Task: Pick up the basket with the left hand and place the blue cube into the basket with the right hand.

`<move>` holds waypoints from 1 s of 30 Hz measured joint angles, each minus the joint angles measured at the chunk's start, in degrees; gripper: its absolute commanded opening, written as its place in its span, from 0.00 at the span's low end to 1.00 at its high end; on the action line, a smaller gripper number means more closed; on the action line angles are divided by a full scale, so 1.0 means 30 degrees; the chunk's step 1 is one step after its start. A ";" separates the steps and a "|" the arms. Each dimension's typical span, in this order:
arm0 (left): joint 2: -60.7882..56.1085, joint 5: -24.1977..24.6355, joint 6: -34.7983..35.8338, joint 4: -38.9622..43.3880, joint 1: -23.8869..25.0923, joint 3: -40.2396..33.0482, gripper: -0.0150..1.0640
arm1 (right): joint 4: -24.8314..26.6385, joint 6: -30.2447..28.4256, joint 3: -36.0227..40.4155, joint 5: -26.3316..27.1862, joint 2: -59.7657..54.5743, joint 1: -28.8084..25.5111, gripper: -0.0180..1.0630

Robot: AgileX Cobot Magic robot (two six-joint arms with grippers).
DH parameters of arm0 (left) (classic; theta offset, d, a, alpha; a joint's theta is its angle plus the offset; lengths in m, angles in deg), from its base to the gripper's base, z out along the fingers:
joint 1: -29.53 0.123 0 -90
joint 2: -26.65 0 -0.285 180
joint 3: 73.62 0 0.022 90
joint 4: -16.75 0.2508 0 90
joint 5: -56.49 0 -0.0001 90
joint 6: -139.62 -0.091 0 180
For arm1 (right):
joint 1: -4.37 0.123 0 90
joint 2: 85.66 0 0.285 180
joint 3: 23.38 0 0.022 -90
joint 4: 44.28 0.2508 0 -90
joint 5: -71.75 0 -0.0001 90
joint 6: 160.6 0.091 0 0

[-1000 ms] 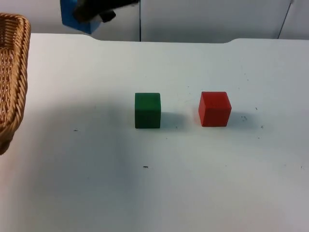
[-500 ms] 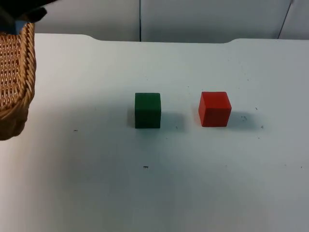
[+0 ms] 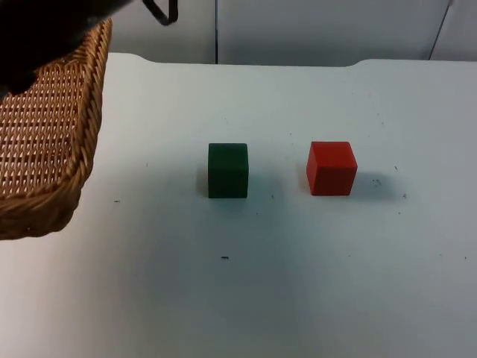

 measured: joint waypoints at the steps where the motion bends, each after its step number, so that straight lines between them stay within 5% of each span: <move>1: 0.0000 0.0000 0.0000 0.0069 0.0000 0.0000 0.01 | 0.0110 0.0036 0.0000 0.0261 -0.0242 0.0000 0.01; 6: 0.0000 0.0000 0.0000 0.0105 0.0000 0.0000 0.01 | 0.0230 0.0036 0.0000 0.0512 -0.1031 0.0000 0.04; 9: 0.0000 -0.0043 0.0000 0.0105 0.0000 0.0000 0.01 | 0.0247 0.0036 0.0000 0.0512 -0.1411 0.0000 0.26; 10: 0.0000 -0.0119 0.0000 0.0105 0.0000 0.0000 0.01 | 0.0278 0.0036 0.0000 0.0512 -0.1497 0.0000 0.26; 15: 0.0000 -0.0165 0.0000 0.0233 0.0000 0.0000 0.01 | 0.0278 0.0036 0.0000 0.0603 -0.1619 0.0000 0.90; 17: 0.0000 -0.0280 0.0000 0.0233 0.0000 0.0000 0.01 | 0.0278 0.0036 0.0000 0.0762 -0.1619 0.0000 0.99; 30: 0.0706 -0.0606 0.0000 0.0309 0.0000 0.0000 0.01 | 0.0278 0.0036 0.0000 0.0603 0.1087 0.0000 0.99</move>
